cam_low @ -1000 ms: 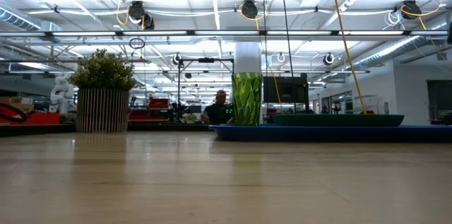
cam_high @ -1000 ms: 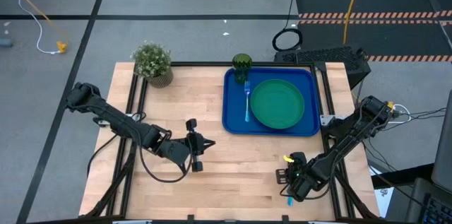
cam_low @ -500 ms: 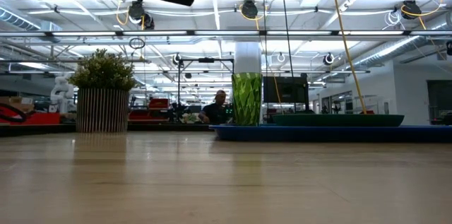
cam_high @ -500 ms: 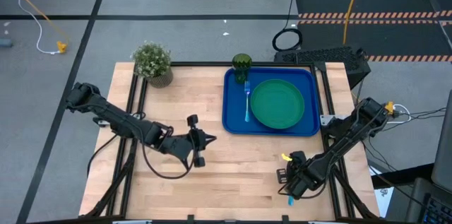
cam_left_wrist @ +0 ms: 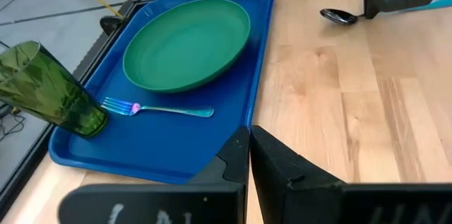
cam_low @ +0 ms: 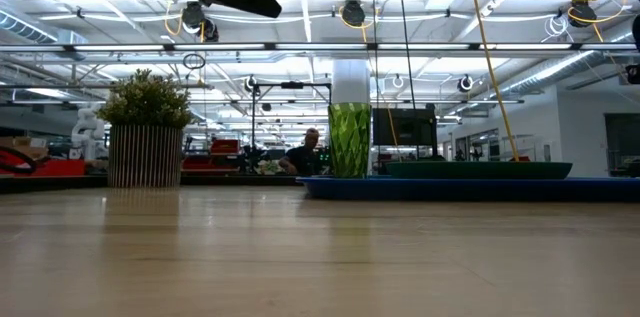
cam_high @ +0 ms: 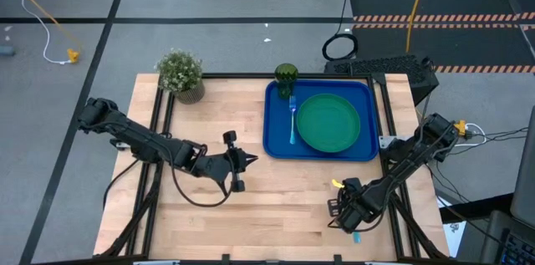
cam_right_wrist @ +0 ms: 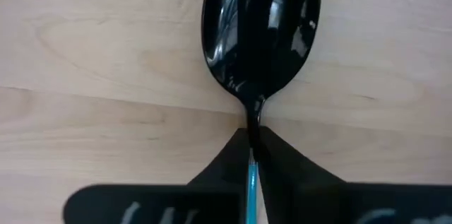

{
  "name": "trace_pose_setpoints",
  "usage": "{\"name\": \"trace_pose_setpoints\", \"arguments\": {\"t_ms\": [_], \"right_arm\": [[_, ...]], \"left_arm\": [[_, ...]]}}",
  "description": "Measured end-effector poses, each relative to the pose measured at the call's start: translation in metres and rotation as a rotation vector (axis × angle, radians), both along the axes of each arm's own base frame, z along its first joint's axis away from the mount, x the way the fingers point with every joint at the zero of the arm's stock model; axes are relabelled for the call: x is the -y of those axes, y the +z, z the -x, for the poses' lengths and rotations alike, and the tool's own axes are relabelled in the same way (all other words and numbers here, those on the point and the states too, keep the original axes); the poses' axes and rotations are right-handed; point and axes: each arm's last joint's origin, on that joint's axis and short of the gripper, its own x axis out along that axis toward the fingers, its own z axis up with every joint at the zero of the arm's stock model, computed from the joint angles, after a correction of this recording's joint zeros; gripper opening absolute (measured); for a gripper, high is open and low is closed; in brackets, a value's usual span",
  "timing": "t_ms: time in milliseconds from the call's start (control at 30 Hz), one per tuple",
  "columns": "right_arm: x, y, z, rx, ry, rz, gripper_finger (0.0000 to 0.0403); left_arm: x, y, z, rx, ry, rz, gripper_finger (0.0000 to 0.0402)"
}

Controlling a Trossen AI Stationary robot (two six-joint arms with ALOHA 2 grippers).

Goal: Pick and place plate/cup/fork/spoon on tray
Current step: Put the blue spoon on the blue serving tray to the left of the blue fork

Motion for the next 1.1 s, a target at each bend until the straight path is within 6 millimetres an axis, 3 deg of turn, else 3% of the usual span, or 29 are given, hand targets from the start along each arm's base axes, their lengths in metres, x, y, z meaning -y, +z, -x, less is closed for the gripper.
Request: {"name": "trace_pose_setpoints", "arguments": {"t_ms": [167,333,600,967,1100], "right_arm": [[0.006,0.01,0.0,0.05,0.008,0.016,0.001],[0.018,0.027,-0.006,0.252,0.032,0.142,0.0003],[0.041,0.046,-0.018,0.431,0.104,0.338,0.0004],[0.067,0.064,-0.053,0.66,0.232,0.617,0.0004],[0.073,0.073,-0.07,0.736,0.31,0.708,0.0004]], "left_arm": [[-0.003,0.0,-0.001,-0.007,-0.004,-0.017,0.0019],[-0.006,0.0,-0.002,-0.009,0.003,-0.024,0.0019],[-0.011,0.0,-0.003,0.001,0.036,0.005,0.0031],[-0.012,0.0,-0.004,0.02,0.066,0.049,0.0192],[-0.012,0.005,-0.007,0.081,0.075,0.074,0.0233]]}}
